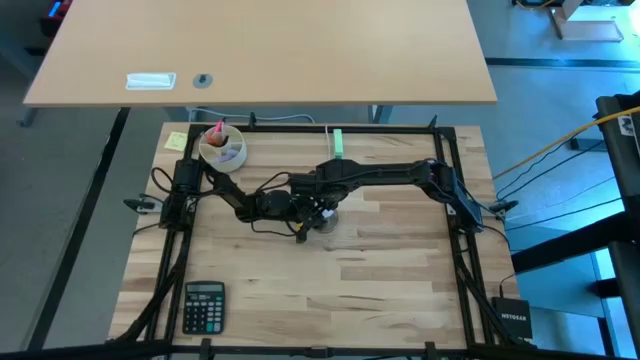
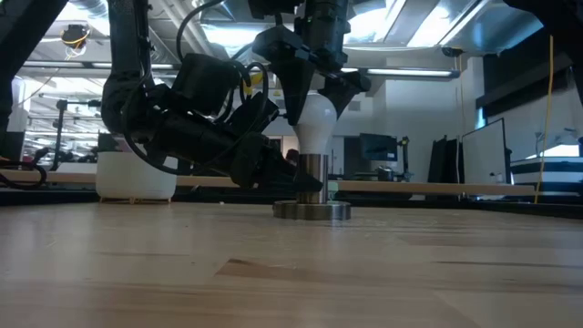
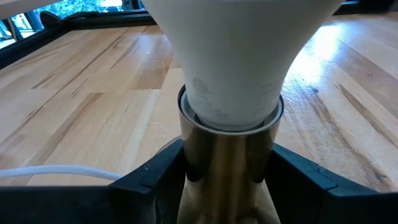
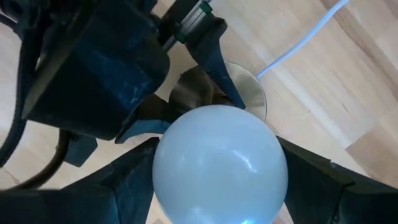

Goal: Screw lightbulb
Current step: Insert the lightbulb into the lamp

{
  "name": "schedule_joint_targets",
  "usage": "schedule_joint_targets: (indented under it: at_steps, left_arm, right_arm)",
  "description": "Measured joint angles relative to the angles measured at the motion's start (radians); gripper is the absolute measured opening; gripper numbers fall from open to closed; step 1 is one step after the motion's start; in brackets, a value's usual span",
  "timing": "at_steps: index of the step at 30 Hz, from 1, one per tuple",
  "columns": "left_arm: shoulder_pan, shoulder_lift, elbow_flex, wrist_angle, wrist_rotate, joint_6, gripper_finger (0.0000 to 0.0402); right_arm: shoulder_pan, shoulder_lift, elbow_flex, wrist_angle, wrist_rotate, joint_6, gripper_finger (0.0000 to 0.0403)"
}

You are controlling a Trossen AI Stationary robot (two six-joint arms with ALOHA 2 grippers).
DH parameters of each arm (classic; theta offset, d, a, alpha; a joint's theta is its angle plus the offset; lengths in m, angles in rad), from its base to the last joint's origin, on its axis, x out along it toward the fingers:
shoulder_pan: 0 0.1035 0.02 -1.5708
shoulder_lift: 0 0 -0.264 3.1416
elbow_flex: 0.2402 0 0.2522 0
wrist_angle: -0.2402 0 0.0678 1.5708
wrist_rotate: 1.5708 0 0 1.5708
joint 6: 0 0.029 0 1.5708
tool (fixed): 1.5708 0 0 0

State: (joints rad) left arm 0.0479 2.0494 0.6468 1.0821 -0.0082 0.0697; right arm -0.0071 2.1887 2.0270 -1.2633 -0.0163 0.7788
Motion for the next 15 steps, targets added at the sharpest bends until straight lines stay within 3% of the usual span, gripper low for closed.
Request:
schedule_joint_targets:
  at_steps: [15]
  left_arm:
    - [0.0,0.0,0.0,-0.001,0.0,0.006,0.0188]
  right_arm:
    - [-0.012,0.01,0.094,-0.1,-0.016,-0.022,0.0286]
